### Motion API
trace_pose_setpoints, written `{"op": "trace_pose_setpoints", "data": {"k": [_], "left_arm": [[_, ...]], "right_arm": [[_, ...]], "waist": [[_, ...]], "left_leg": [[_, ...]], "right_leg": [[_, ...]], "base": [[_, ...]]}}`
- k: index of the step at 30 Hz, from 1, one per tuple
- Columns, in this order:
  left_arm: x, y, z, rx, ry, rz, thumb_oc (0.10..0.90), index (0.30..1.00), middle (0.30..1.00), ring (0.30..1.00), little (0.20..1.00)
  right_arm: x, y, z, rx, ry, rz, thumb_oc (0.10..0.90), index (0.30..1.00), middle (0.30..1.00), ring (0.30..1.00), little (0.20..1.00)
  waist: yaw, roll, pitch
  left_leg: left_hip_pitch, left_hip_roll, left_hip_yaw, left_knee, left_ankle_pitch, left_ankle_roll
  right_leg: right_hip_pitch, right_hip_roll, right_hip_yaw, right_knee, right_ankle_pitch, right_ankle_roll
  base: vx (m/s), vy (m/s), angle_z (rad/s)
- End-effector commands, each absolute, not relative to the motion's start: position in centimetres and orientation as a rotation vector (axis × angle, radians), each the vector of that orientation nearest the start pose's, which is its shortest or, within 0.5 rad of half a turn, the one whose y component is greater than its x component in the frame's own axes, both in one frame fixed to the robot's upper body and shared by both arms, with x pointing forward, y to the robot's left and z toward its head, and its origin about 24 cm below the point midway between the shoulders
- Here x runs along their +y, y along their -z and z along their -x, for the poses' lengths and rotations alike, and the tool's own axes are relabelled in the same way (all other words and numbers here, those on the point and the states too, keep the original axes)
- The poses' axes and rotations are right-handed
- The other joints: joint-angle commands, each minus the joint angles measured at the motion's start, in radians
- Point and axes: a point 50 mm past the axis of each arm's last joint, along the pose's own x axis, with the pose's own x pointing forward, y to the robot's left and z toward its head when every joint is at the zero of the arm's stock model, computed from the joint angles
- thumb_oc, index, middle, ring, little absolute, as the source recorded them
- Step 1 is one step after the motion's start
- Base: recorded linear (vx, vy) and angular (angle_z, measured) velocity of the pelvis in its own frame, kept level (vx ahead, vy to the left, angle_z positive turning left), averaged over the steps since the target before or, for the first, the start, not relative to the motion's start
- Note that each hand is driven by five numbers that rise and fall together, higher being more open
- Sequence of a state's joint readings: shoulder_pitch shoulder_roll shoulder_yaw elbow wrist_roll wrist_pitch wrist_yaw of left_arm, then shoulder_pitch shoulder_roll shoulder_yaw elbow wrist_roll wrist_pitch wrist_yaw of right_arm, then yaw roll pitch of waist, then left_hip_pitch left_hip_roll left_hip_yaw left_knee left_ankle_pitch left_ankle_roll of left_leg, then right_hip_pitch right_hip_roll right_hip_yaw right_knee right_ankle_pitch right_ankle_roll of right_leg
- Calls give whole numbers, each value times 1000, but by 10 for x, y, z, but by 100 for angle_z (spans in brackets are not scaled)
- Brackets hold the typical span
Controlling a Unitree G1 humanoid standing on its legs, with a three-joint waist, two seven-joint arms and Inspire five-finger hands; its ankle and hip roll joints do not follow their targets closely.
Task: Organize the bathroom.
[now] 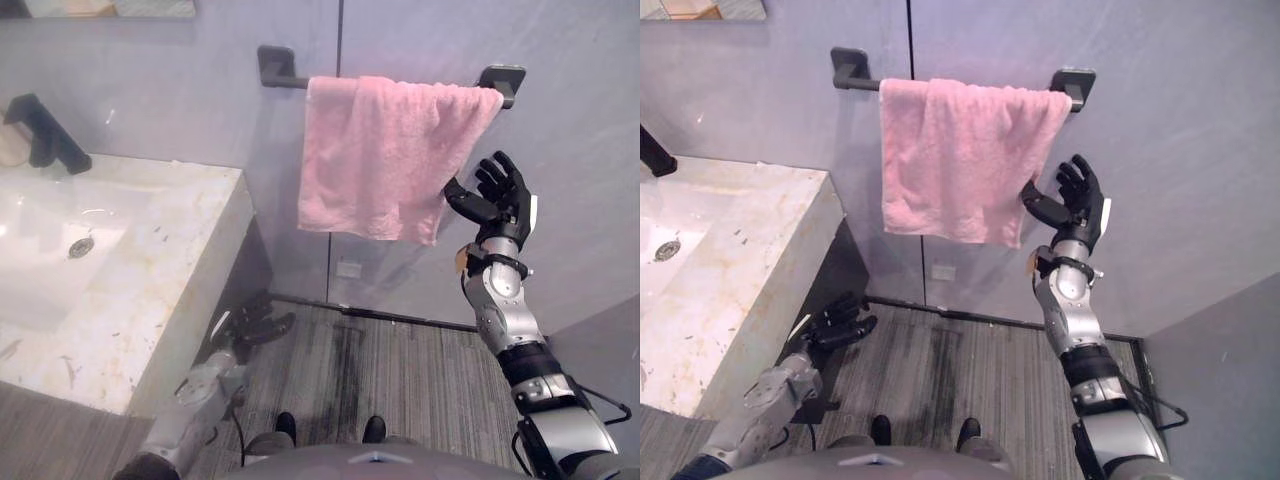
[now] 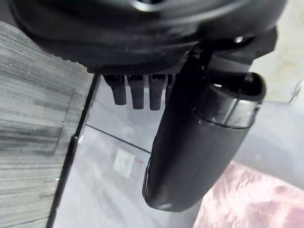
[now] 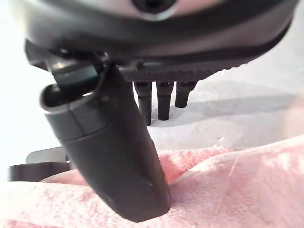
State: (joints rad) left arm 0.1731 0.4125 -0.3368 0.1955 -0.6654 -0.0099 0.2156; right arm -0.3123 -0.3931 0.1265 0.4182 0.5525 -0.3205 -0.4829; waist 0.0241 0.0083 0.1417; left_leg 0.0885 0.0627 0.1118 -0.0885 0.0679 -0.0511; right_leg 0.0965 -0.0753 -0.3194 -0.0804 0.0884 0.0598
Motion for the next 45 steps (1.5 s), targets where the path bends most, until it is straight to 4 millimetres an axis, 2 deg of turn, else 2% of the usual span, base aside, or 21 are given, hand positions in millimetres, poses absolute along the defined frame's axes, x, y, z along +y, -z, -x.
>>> {"op": "trace_pose_setpoints", "data": {"k": [1, 3, 4, 5, 8, 10, 15, 18, 20, 21, 25, 29, 31, 33, 34, 37, 40, 42, 45], "left_arm": [[197, 43, -195, 417, -199, 188, 800, 900, 900, 900, 900], [201, 54, -188, 454, -221, 134, 800, 900, 900, 900, 900], [201, 54, -187, 458, -223, 135, 800, 900, 900, 900, 900], [205, 68, -178, 525, -270, 159, 800, 900, 900, 900, 900], [213, 81, -169, 579, -337, 138, 800, 900, 900, 900, 900], [227, 103, -152, 697, -458, 151, 800, 900, 900, 900, 900], [250, 123, -126, 808, -740, 279, 800, 900, 900, 900, 900], [268, 124, -116, 783, -971, 370, 800, 900, 900, 900, 900], [282, 119, -113, 739, -1094, 332, 800, 900, 900, 900, 900], [294, 109, -114, 672, -1200, 224, 800, 900, 900, 900, 900], [309, 91, -118, 586, -1381, 18, 800, 900, 900, 900, 900], [301, 111, -110, 800, -1238, 30, 800, 900, 900, 900, 900], [285, 134, -92, 1014, -1074, 99, 800, 900, 900, 900, 900], [275, 146, -75, 1130, -1030, 183, 800, 900, 900, 900, 900], [264, 157, -54, 1270, -956, 258, 800, 900, 900, 900, 900], [246, 167, -20, 1514, -780, 292, 800, 900, 900, 900, 900], [235, 170, -4, 1616, -667, 374, 800, 900, 900, 900, 900], [228, 170, 2, 1668, -523, 372, 800, 900, 900, 900, 900], [228, 171, 3, 1674, -476, 334, 800, 900, 900, 900, 900]], "right_arm": [[-241, -89, -292, -344, 577, -136, 800, 900, 900, 900, 900], [-237, -73, -280, -300, 597, -91, 800, 900, 900, 900, 900], [-237, -72, -280, -297, 598, -89, 800, 900, 900, 900, 900], [-230, -56, -270, -247, 594, -34, 800, 900, 900, 900, 900], [-227, -35, -260, -145, 588, -38, 800, 900, 900, 900, 900], [-228, -6, -242, -11, 586, 12, 800, 900, 900, 900, 900], [-232, 37, -213, 208, 581, 113, 800, 900, 900, 900, 900], [-233, 58, -196, 305, 566, 164, 800, 900, 900, 900, 900], [-233, 69, -188, 360, 563, 173, 800, 900, 900, 900, 900], [-233, 76, -182, 402, 569, 164, 800, 900, 900, 900, 900], [-235, 91, -164, 482, 567, 159, 800, 900, 900, 900, 900], [-235, 96, -159, 510, 552, 178, 800, 900, 900, 900, 900], [-242, 97, -159, 524, 552, 187, 800, 900, 900, 900, 900], [-246, 97, -160, 534, 544, 195, 800, 900, 900, 900, 900], [-250, 101, -158, 574, 512, 240, 800, 900, 900, 900, 900], [-256, 91, -175, 506, 526, 237, 800, 900, 900, 900, 900], [-250, 82, -189, 439, 445, 264, 800, 900, 900, 900, 900], [-245, 80, -199, 458, 431, 110, 800, 900, 900, 900, 900], [-239, 81, -203, 471, 398, 73, 800, 900, 900, 900, 900]], "waist": [[-6, 9, -49], [-16, 10, -50], [-16, 10, -50], [-30, 12, -49], [-47, 12, -51], [-70, 10, -51], [-92, 7, -51], [-97, 4, -45], [-98, 5, -40], [-99, 7, -35], [-100, 8, -22], [-110, -1, -4], [-109, -17, 15], [-105, -22, 18], [-103, -17, 17], [-117, 10, 9], [-120, 17, 7], [-116, 12, 8], [-112, 9, 12]], "left_leg": [[23, -23, 74, 39, -94, 27], [26, -25, 80, 39, -96, 29], [26, -25, 80, 39, -96, 29], [29, -25, 87, 39, -97, 30], [30, -26, 97, 38, -97, 32], [32, -27, 107, 38, -100, 33], [31, -35, 107, 43, -106, 30], [23, -38, 102, 51, -105, 26], [15, -38, 98, 55, -102, 22], [7, -36, 95, 54, -95, 17], [-19, -27, 94, 49, -72, 3], [-51, -30, 123, 118, -94, -6], [-107, -61, 132, 267, -158, -2], [-134, -85, 119, 317, -184, 6], [-125, -104, 109, 302, -204, 21], [-36, -109, 108, 182, -184, 35], [9, -113, 91, 97, -169, 46], [24, -122, 84, 54, -162, 54], [31, -124, 86, 34, -160, 60]], "right_leg": [[10, 29, 11, 81, -163, 47], [8, 30, 17, 78, -161, 48], [8, 30, 18, 77, -160, 48], [6, 31, 25, 74, -157, 51], [1, 33, 34, 69, -153, 54], [-2, 36, 48, 59, -147, 57], [4, 40, 58, 18, -123, 61], [4, 38, 57, -6, -109, 61], [0, 36, 56, -7, -107, 61], [-5, 35, 55, -7, -106, 61], [-12, 32, 39, -7, -108, 62], [-27, 13, 8, -7, -105, 60], [-24, -8, 7, -7, -105, 52], [-23, -16, 16, -7, -105, 51], [-24, -20, 29, 2, -106, 57], [-59, -23, 36, 7, -81, 84], [-105, -35, 50, 20, -46, 116], [-143, -56, 48, 24, -10, 142], [-165, -66, 46, 37, 1, 154]], "base": [[-75, 6, 1], [-77, 8, -2], [-87, 8, -7], [-94, 6, -9], [-98, -1, -12], [-131, -20, -18], [-85, -39, -16], [-65, -53, -8], [-72, -33, -6], [-79, -20, -4], [-111, -18, -1], [-203, 34, 7], [-269, 105, 6], [-199, 156, 6], [-220, 245, -4], [-175, 242, -23], [-135, 158, -18], [-272, 194, -9], [-164, 85, 3]]}}
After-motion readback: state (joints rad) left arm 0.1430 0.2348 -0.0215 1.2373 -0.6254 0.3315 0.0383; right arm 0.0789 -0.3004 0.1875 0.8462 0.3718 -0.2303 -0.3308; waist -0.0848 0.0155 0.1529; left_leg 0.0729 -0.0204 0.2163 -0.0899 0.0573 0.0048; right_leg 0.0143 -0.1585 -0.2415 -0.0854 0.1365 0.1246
